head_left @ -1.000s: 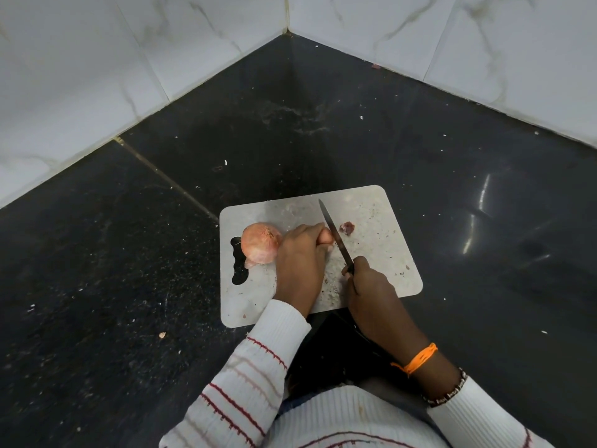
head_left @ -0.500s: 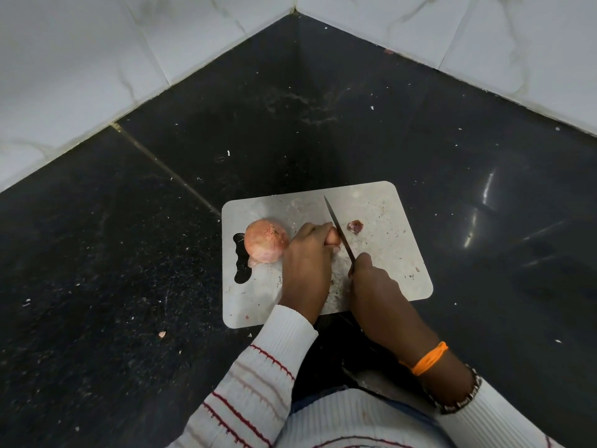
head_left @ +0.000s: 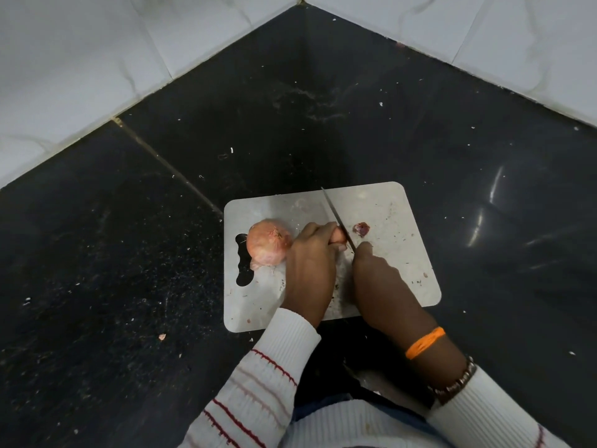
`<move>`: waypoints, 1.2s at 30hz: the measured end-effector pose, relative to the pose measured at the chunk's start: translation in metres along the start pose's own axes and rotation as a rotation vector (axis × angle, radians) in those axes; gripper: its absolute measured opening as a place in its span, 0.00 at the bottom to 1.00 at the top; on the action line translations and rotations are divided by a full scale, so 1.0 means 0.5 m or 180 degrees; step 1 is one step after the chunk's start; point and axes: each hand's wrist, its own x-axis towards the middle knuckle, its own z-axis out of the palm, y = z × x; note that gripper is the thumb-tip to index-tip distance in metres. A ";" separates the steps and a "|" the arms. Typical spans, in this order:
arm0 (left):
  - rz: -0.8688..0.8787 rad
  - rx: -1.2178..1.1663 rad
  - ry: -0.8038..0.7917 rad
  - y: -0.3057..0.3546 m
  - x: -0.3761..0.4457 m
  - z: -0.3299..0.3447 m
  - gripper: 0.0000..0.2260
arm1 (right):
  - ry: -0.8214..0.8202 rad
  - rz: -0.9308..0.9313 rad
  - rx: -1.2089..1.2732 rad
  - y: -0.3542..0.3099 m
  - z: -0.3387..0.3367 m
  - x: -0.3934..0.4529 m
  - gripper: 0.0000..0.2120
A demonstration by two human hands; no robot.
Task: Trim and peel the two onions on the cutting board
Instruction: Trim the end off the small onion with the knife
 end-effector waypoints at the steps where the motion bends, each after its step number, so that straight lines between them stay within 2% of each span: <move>1: -0.0014 -0.0040 0.0002 -0.001 -0.001 0.001 0.11 | -0.0009 -0.0014 0.0029 0.002 0.002 -0.003 0.07; 13: -0.0117 -0.0272 0.0055 -0.002 -0.001 -0.005 0.11 | 0.0140 -0.0093 -0.0132 0.003 0.011 -0.004 0.10; 18: 0.0069 -0.0172 0.0065 -0.002 -0.010 0.000 0.12 | 0.0324 -0.0055 -0.0177 0.008 0.027 0.030 0.13; 28: -0.0178 -0.0166 -0.0099 -0.005 -0.002 -0.001 0.13 | 0.0292 -0.0140 -0.0200 0.028 0.024 0.032 0.10; 32: -0.0217 -0.0267 -0.0144 -0.005 -0.007 -0.003 0.10 | 0.0412 -0.0073 0.0117 0.031 0.022 0.034 0.10; 36: -0.0219 -0.0273 -0.0276 -0.008 -0.020 0.004 0.13 | 0.0469 -0.0070 0.0494 0.036 0.002 0.030 0.16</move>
